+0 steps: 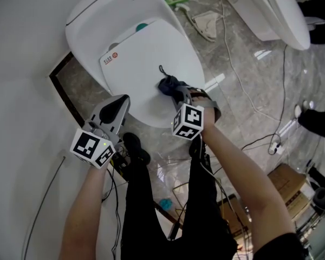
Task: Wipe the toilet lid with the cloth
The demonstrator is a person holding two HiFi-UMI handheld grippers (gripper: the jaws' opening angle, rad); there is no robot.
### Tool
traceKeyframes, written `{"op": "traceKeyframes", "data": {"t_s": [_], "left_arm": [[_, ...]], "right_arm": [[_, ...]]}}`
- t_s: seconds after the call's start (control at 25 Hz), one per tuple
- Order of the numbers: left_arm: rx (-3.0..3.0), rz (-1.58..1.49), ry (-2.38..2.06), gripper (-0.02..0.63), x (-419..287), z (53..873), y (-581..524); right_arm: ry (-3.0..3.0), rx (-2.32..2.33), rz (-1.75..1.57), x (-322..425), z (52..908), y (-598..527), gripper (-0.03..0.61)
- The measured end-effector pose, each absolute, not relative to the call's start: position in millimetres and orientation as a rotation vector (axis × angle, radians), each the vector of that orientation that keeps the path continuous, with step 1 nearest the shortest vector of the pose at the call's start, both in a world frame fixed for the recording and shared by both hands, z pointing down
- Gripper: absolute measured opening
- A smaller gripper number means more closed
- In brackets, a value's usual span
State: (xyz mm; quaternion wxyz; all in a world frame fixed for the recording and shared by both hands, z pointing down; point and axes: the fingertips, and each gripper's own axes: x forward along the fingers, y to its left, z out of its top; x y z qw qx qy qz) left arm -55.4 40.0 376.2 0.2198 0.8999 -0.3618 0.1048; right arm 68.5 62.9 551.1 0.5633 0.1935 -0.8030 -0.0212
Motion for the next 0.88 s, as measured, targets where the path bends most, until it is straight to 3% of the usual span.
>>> {"op": "traceKeyframes", "data": {"t_s": [0.88], "left_arm": [[2.488, 0.272, -0.997, 0.014, -53.9, 374.8, 40.1]], "right_arm": [[-1.910, 0.408, -0.043, 44.2, 553.6, 108.3, 0.069]]}}
